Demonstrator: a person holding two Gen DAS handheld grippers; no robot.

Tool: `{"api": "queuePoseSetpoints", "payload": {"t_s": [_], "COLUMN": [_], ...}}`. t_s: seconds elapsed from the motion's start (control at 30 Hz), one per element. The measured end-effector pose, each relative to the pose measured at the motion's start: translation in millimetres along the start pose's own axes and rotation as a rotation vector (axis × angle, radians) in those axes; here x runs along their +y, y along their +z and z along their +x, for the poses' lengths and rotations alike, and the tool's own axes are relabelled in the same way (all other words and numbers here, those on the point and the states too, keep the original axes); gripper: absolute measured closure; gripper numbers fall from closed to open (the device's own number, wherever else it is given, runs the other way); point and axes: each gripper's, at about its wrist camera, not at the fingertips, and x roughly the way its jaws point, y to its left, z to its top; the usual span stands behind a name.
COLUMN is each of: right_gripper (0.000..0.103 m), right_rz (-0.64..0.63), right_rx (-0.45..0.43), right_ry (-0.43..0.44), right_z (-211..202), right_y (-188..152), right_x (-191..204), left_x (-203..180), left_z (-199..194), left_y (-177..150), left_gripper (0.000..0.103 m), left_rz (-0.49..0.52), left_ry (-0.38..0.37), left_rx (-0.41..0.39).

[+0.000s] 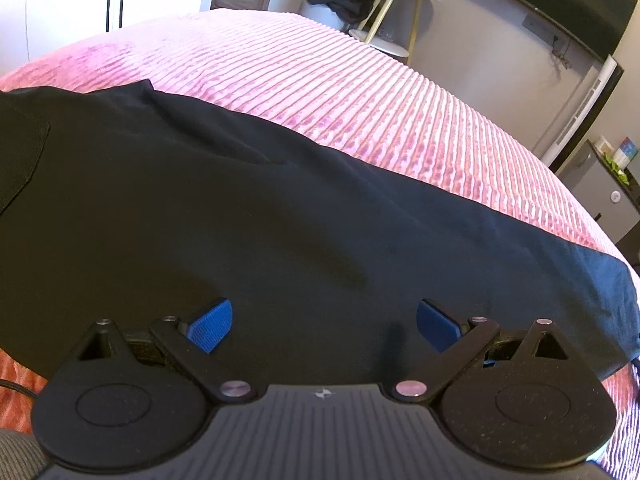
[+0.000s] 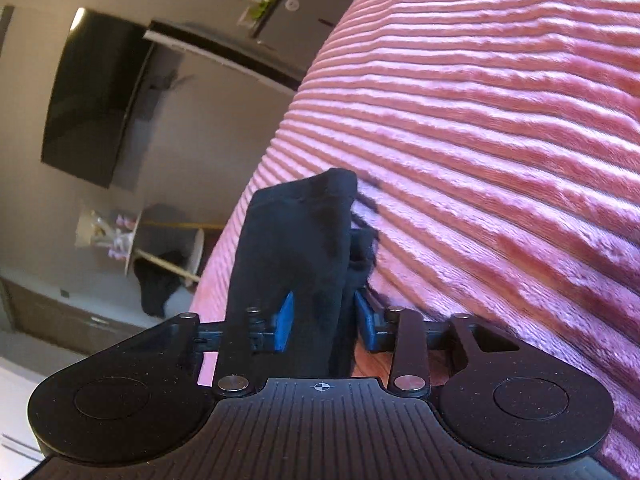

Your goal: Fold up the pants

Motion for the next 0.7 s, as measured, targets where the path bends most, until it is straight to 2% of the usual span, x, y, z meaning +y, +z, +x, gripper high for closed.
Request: {"api": "queuePoseSetpoints", "payload": {"t_s": [0.07, 0.23, 0.33, 0.4, 0.43, 0.47, 0.53, 0.57, 0.63, 0.7], "right_gripper": [0.08, 0.078, 0.08, 0.084, 0.086, 0.087, 0.089, 0.09, 0.092, 0.094], "right_rz": [-0.025, 0.077, 0.045, -0.019, -0.043, -0.063, -0.103, -0.135, -0.207, -0.304], "right_rx": [-0.003, 0.007, 0.004, -0.008, -0.018, -0.029, -0.052, -0.063, -0.084, -0.099], "right_ry": [-0.012, 0.017, 0.003, -0.03, -0.034, -0.035, -0.031, -0.03, -0.004, 0.058], "right_z": [0.7, 3.5, 2.8, 0.0, -1.7, -4.0, -9.4, -12.5, -20.1, -30.7], "right_y": [-0.7, 5.1, 4.8, 3.1, 2.2, 1.4, -0.8, -2.2, -5.4, -12.4], "right_x": [1.4, -9.9, -5.0, 5.5, 10.8, 16.3, 28.8, 37.7, 56.8, 82.0], "left_x": [-0.6, -1.4, 2.8, 3.9, 4.3, 5.0, 7.9, 7.5, 0.7, 1.2], "left_z": [0.1, -2.5, -19.4, -28.3, -27.1, -20.0, 4.5, 12.1, 10.0, 8.2], "left_y": [-0.3, 0.7, 3.6, 4.7, 5.3, 6.7, 8.1, 7.3, 6.7, 5.7], "left_gripper": [0.004, 0.004, 0.004, 0.004, 0.004, 0.004, 0.004, 0.004, 0.004, 0.004], "left_rz": [0.009, 0.015, 0.0, 0.012, 0.018, 0.022, 0.013, 0.018, 0.063, 0.067], "left_ry": [0.004, -0.007, -0.078, -0.073, -0.052, -0.024, 0.014, 0.022, 0.037, 0.02], "left_rx": [-0.001, -0.019, -0.135, -0.213, -0.216, -0.172, 0.0, 0.035, 0.012, 0.008]}}
